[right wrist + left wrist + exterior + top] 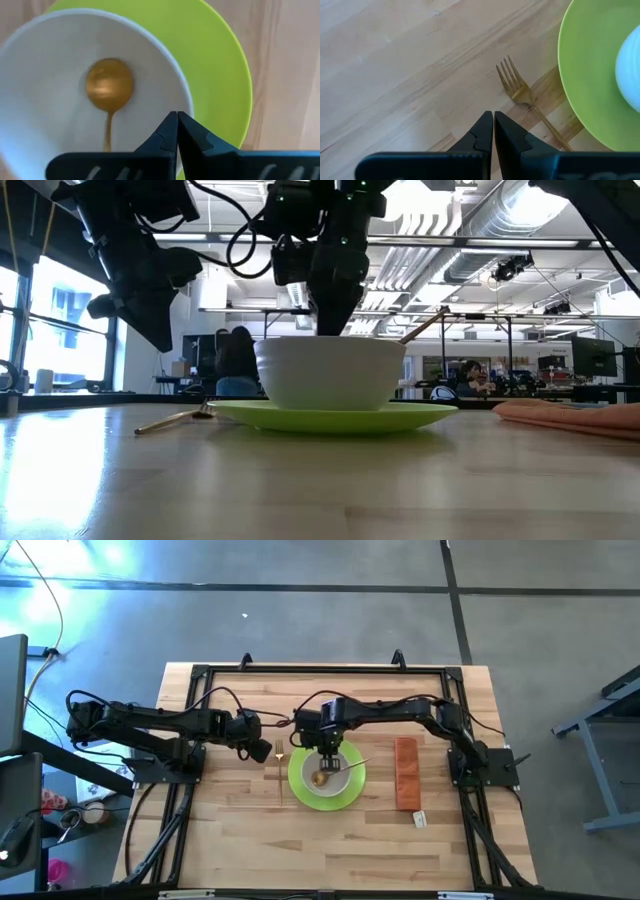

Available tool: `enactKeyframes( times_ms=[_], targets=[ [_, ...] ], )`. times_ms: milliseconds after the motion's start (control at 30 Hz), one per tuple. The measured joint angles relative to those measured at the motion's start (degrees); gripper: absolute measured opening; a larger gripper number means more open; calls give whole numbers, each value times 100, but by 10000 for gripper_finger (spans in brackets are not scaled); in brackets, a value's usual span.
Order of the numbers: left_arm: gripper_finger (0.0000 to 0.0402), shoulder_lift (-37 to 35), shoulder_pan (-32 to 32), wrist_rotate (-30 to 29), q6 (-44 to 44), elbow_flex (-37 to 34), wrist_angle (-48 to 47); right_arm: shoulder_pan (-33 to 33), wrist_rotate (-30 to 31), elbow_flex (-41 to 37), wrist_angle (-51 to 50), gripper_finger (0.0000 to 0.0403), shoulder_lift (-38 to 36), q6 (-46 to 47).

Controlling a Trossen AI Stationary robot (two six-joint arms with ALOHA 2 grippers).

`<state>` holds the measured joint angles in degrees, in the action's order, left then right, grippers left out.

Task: Set table place
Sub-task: Place the spoon inside the white bowl

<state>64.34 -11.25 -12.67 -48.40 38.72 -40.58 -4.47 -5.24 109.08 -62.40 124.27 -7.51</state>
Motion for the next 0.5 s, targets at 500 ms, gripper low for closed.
enactKeyframes(
  times_ms=[500],
  targets=[
    [1, -1027, 419, -941, 1090, -534, 1294, 144, 1051, -2370, 1462, 0, -3271, 935]
  ],
)
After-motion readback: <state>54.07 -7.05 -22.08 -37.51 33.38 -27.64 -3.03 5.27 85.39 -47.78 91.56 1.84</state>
